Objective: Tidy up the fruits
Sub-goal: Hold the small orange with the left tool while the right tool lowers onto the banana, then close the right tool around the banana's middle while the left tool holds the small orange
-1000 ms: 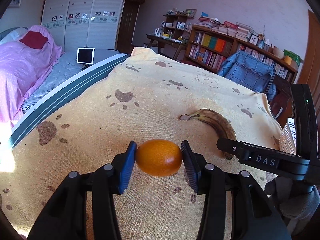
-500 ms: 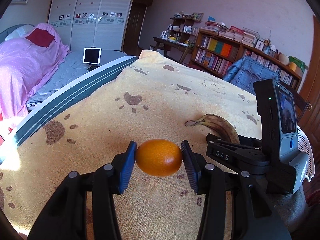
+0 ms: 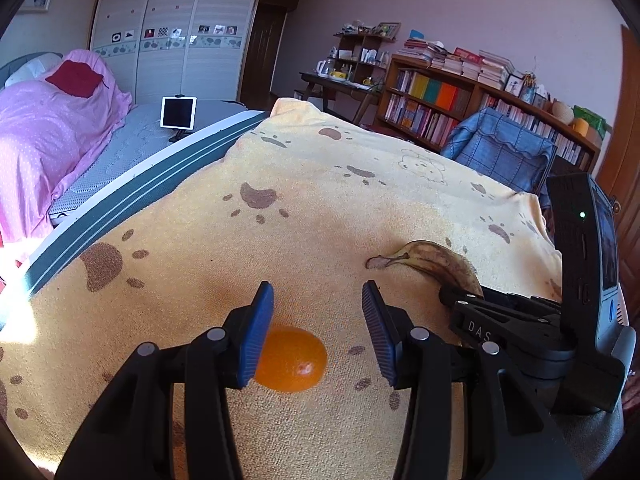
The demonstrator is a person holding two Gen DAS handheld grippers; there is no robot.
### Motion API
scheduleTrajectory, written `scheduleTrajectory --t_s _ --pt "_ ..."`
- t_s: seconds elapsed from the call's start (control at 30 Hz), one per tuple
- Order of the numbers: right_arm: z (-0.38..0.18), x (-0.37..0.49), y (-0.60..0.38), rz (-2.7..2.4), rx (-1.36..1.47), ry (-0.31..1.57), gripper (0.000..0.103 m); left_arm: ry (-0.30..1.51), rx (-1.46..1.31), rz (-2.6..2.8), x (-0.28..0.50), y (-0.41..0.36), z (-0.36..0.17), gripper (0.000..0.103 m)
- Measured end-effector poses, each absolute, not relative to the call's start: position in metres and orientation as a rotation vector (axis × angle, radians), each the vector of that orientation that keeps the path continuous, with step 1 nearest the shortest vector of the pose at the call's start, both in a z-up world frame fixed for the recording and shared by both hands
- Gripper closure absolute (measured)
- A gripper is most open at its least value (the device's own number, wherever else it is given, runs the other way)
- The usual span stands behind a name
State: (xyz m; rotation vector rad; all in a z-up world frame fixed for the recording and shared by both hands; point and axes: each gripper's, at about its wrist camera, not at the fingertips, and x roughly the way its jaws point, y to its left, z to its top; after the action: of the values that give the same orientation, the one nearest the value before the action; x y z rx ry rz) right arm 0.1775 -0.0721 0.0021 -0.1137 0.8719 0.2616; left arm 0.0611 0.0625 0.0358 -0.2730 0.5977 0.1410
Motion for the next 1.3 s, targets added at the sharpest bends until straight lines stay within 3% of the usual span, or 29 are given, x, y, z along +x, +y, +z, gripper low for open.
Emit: scheduleTrajectory --t_s 0.23,0.33,0.57,0.63,0.83,1.3 --pt "0.001 0.149 -0.092 0.263 -0.069 0.872 0.069 0.619 -0.296 0.133 0.064 0.067 0.034 0.056" --pt "0.007 0.149 -0.094 0.241 -0.075 0.824 0.051 0.636 -0.309 0.129 0.065 0.069 0.032 0.052" --pt "0.004 0.167 -0.080 0.277 -0.083 0.817 0.051 0.669 -0.363 0.124 0.066 0.076 0.029 0.038" --pt "0.000 0.165 -0.076 0.279 -0.111 0.822 0.058 0.679 -0.390 0.138 0.066 0.081 0.027 0.036" --pt "0.003 0.151 -0.089 0.259 -0.080 0.791 0.069 0.681 -0.417 0.126 0.058 0.090 0.034 0.036" --pt "0.014 0.091 -0.145 0.216 0.070 0.774 0.071 0.727 -0.211 -0.021 0.035 0.066 0.035 0.036"
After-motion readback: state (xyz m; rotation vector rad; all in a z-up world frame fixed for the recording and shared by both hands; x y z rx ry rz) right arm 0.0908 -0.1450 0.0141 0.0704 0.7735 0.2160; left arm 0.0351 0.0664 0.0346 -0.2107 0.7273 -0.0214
